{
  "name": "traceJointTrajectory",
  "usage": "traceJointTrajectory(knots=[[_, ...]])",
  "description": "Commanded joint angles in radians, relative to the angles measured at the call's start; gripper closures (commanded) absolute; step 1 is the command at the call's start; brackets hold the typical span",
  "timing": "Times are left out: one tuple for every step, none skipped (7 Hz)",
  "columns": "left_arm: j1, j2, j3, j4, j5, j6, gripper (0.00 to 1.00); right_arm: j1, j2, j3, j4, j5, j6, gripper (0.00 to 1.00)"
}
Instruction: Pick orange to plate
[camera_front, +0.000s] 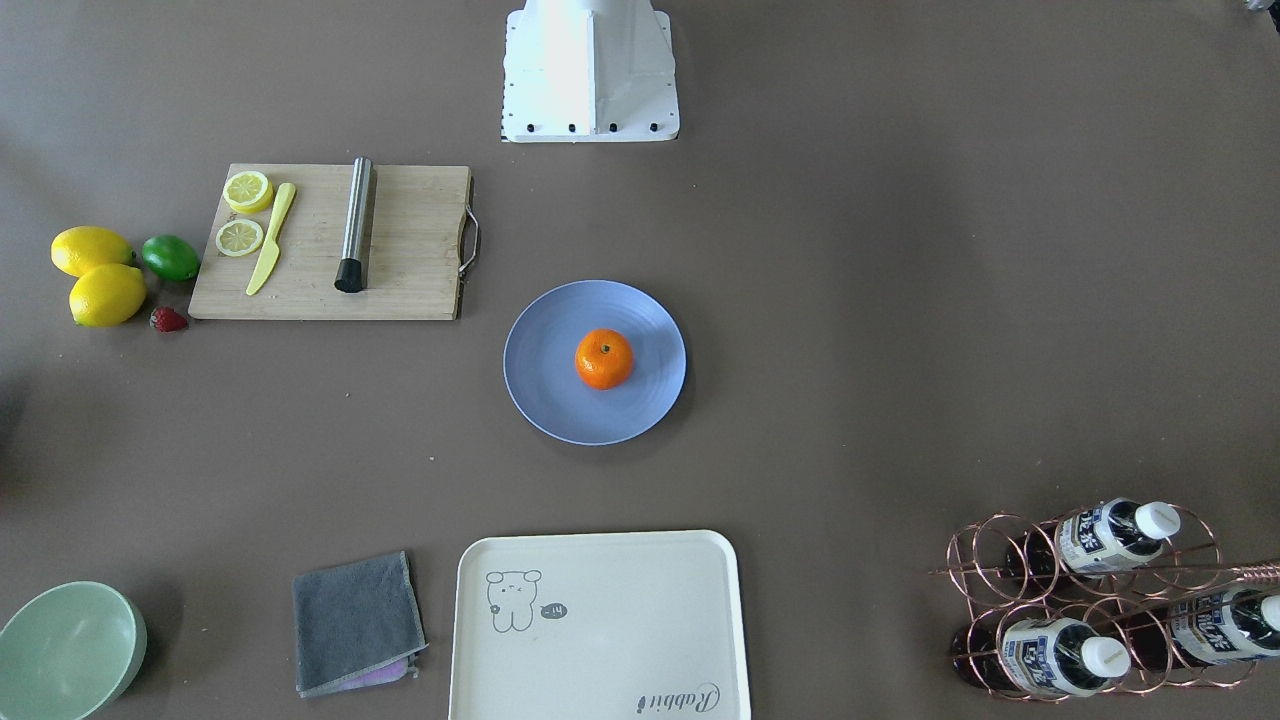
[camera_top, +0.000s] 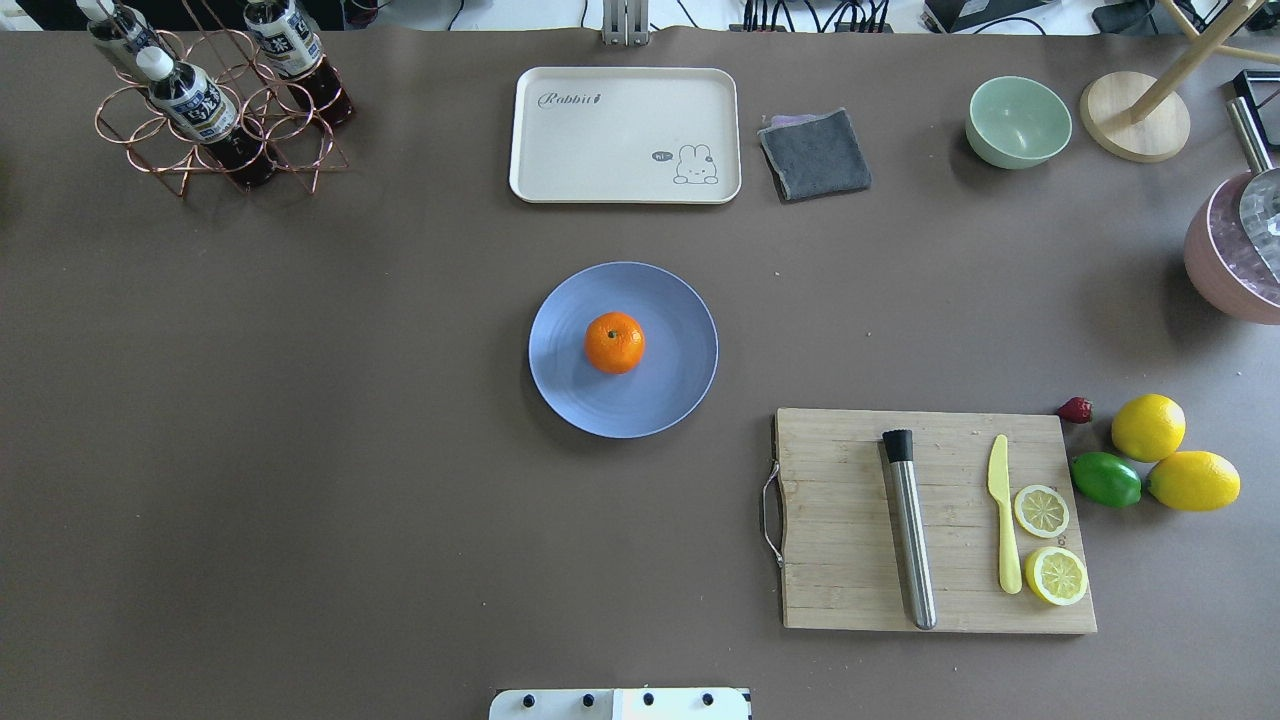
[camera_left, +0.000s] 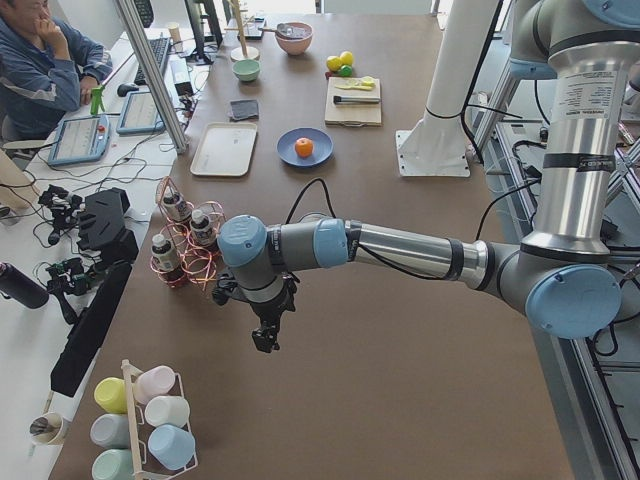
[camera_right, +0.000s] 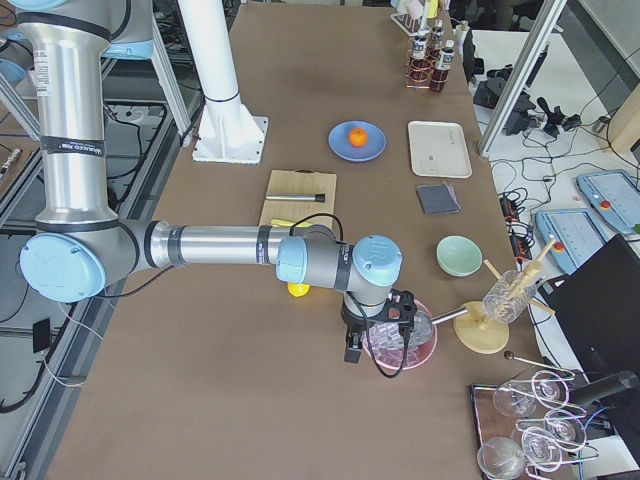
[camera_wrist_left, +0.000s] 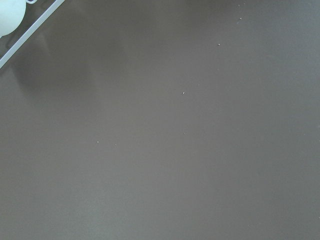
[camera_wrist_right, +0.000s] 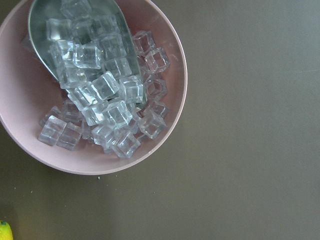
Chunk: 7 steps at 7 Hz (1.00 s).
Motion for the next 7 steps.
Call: traceJointTrajectory(knots=[[0.000, 0.000, -0.002, 0.000, -0.001, 0.000, 0.02, 0.000, 0.001, 0.002, 0.000, 0.007, 0.000, 0.00], [0.000, -0.007, 0.000, 0.001, -0.002, 0.000, 0.02, 0.000, 0.001, 0.004, 0.000, 0.007, 0.000, 0.00], [0.000, 0.000, 0.003, -0.002, -0.005, 0.000, 0.02, 0.000, 0.001, 0.004, 0.000, 0.007, 0.000, 0.00], [-0.005, 0.009, 0.017, -0.005, -0.004, 0.001, 0.02, 0.000, 0.001, 0.005, 0.000, 0.007, 0.000, 0.00], [-0.035, 0.012, 0.029, -0.011, -0.004, 0.004, 0.02, 0.000, 0.001, 0.007, 0.000, 0.008, 0.000, 0.00], [-0.049, 0.017, 0.037, -0.014, -0.004, 0.004, 0.02, 0.000, 0.001, 0.010, 0.000, 0.008, 0.000, 0.00], [-0.061, 0.017, 0.035, -0.014, -0.004, 0.003, 0.02, 0.000, 0.003, 0.012, 0.000, 0.008, 0.000, 0.00]])
